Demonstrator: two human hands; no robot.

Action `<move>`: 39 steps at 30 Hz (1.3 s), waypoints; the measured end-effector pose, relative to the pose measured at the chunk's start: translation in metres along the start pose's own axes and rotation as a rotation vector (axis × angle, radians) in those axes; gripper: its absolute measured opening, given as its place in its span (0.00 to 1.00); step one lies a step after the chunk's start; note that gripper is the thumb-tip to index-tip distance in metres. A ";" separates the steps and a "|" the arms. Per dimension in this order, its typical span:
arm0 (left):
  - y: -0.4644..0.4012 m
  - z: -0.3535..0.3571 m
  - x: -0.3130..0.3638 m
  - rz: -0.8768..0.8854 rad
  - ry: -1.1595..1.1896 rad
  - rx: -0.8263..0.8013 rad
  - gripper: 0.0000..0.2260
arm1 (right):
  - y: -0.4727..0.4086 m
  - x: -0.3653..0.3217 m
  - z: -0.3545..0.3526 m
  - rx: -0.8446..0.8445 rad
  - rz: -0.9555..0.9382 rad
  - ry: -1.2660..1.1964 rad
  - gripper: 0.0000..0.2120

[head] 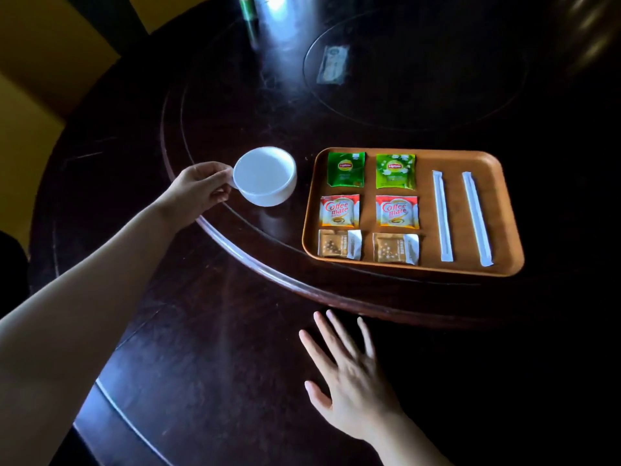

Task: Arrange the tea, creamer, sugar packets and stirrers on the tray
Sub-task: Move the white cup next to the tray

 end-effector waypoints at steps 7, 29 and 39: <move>-0.014 0.007 -0.012 -0.041 -0.006 -0.052 0.06 | 0.000 0.000 -0.001 -0.002 -0.003 0.001 0.33; -0.010 0.009 -0.017 -0.096 0.002 -0.023 0.06 | -0.003 -0.001 -0.002 -0.018 0.003 0.026 0.32; 0.042 0.002 -0.009 0.208 -0.078 0.564 0.09 | -0.002 -0.001 -0.003 0.015 -0.005 0.016 0.31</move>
Point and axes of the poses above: each hand's wrist, its own y-axis away from the middle knuckle, its own z-axis out of the palm, x = y × z, the point moved 1 cm from there along -y, towards the middle knuckle, and after that the axes turned 9 degrees about x, right-handed, at the moved point
